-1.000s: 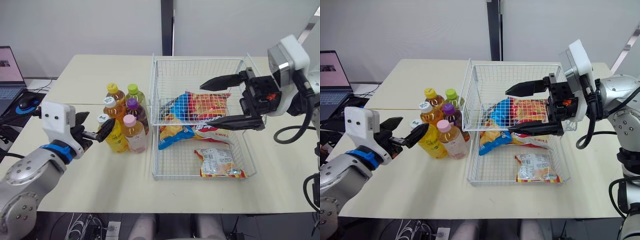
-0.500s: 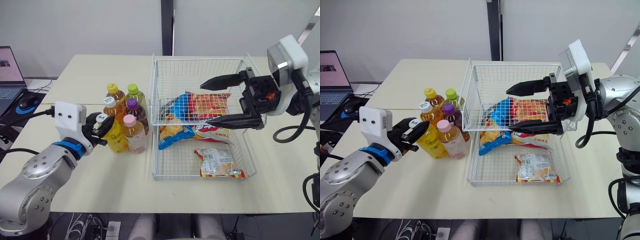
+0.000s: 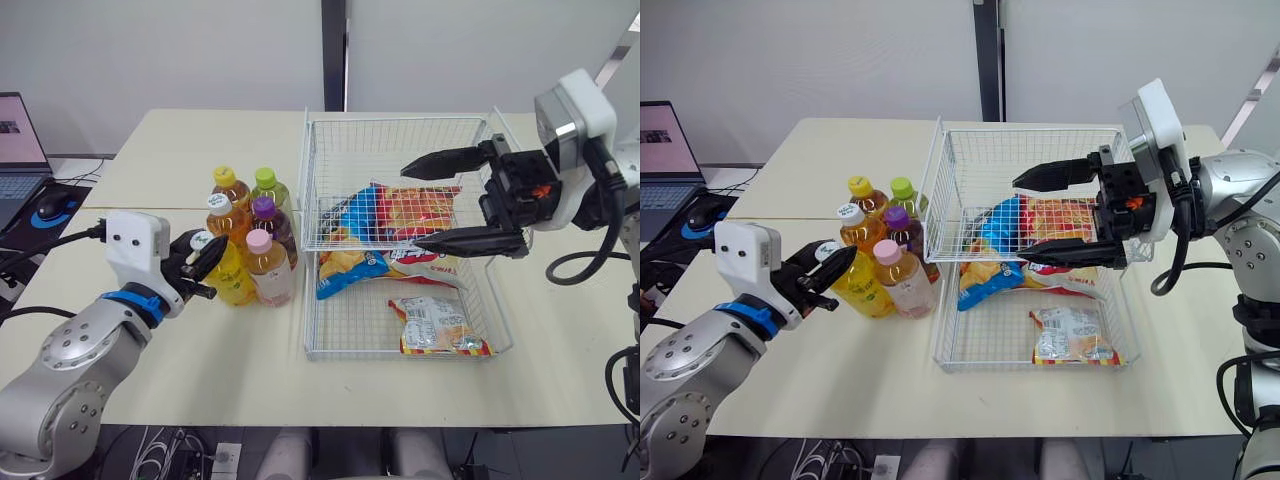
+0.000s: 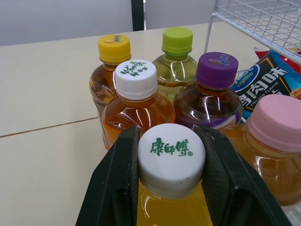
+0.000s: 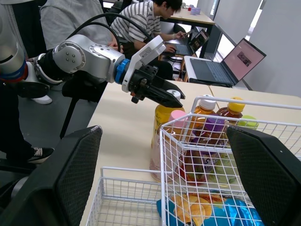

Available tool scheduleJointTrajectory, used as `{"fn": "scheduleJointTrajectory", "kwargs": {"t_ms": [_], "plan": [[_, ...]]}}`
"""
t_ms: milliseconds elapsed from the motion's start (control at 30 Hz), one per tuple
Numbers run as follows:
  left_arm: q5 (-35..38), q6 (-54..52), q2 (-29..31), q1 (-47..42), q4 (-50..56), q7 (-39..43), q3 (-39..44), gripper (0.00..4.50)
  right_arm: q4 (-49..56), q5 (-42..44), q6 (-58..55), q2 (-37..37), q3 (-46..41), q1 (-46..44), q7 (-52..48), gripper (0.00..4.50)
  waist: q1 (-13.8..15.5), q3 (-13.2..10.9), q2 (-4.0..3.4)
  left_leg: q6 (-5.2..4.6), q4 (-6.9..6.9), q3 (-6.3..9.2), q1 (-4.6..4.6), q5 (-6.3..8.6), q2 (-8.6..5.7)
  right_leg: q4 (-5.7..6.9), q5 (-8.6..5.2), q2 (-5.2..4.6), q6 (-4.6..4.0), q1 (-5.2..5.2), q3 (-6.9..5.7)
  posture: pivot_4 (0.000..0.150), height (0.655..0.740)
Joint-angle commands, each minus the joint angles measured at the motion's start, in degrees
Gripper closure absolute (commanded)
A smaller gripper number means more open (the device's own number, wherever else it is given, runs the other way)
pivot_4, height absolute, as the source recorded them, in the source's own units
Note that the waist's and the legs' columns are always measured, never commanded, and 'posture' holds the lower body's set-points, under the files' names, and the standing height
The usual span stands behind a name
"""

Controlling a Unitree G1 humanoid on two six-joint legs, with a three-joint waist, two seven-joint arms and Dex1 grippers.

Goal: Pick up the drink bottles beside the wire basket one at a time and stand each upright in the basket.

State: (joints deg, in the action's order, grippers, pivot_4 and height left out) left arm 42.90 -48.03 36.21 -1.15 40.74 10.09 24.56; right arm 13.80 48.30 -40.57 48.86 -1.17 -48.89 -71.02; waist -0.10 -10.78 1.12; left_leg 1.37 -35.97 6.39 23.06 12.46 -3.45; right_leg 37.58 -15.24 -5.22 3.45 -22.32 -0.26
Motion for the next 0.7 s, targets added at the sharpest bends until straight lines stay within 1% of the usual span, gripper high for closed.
{"fn": "scheduleJointTrajectory", "kwargs": {"t_ms": [33, 133, 200, 367, 467, 533, 700], "plan": [[1.1, 1.3, 1.0, 0.4, 2.1, 1.8, 2.8, 3.14, 0.5, 0.0, 0.9, -0.2, -2.2, -1.9, 0.1, 0.00, 0.0, 0.0, 0.00, 0.00, 0.00, -0.01, 0.00, 0.00, 0.00, 0.00, 0.00, 0.00, 0.00, 0.00, 0.00, 0.150, 0.7400], [3.5, 1.2, 3.3, 1.1, 1.3, 5.8, 6.0, 3.14, 0.5, 0.1, 0.8, -0.2, -2.3, -2.0, 0.2, 0.00, -0.1, 0.0, 0.01, 0.01, 0.00, 0.00, 0.01, 0.01, 0.02, 0.00, 0.00, 0.01, 0.00, -0.02, 0.00, 0.150, 0.7400], [5.8, 0.9, 6.0, 1.6, -0.5, 9.7, 9.5, 3.14, 0.5, 0.1, 0.7, -0.1, -2.3, -2.1, 0.1, 0.00, 0.0, 0.0, 0.03, 0.02, 0.01, 0.00, 0.02, 0.01, 0.02, -0.01, 0.00, 0.01, -0.01, -0.03, 0.00, 0.150, 0.7400], [12.0, -1.6, 15.1, 1.7, -6.0, 19.6, 18.0, 3.14, 0.9, 0.4, 0.3, 0.2, -2.7, -1.9, 0.4, 0.00, -0.1, -0.1, 0.07, 0.03, 0.00, 0.05, 0.04, 0.02, 0.04, -0.02, -0.03, 0.02, -0.05, -0.04, -0.07, 0.150, 0.7400], [16.9, -5.0, 20.4, 0.8, -10.2, 24.3, 22.5, 3.14, 1.2, 0.7, -0.1, 0.5, -2.9, -1.6, 0.5, 0.00, -0.1, -0.1, 0.06, 0.03, 0.03, 0.04, 0.05, 0.02, 0.04, -0.09, -0.03, 0.02, -0.04, -0.04, -0.08, 0.150, 0.7400], [19.4, -7.3, 23.5, 0.0, -12.9, 26.6, 24.6, 3.14, 1.5, 0.9, -0.6, 0.7, -3.1, -1.5, 0.6, 0.00, -0.1, -0.1, 0.06, 0.04, 0.03, 0.09, 0.06, 0.03, 0.06, -0.13, -0.03, 0.03, -0.04, -0.05, -0.14, 0.150, 0.7400], [22.0, -10.1, 28.6, -2.9, -18.1, 30.0, 26.9, 3.14, 2.5, 1.7, -2.0, 1.1, -3.7, -1.0, 0.9, 0.00, -0.2, -0.1, 0.05, 0.05, 0.07, 0.09, 0.07, 0.04, 0.07, -0.17, -0.03, 0.04, -0.04, -0.05, -0.14, 0.150, 0.7400]]}}
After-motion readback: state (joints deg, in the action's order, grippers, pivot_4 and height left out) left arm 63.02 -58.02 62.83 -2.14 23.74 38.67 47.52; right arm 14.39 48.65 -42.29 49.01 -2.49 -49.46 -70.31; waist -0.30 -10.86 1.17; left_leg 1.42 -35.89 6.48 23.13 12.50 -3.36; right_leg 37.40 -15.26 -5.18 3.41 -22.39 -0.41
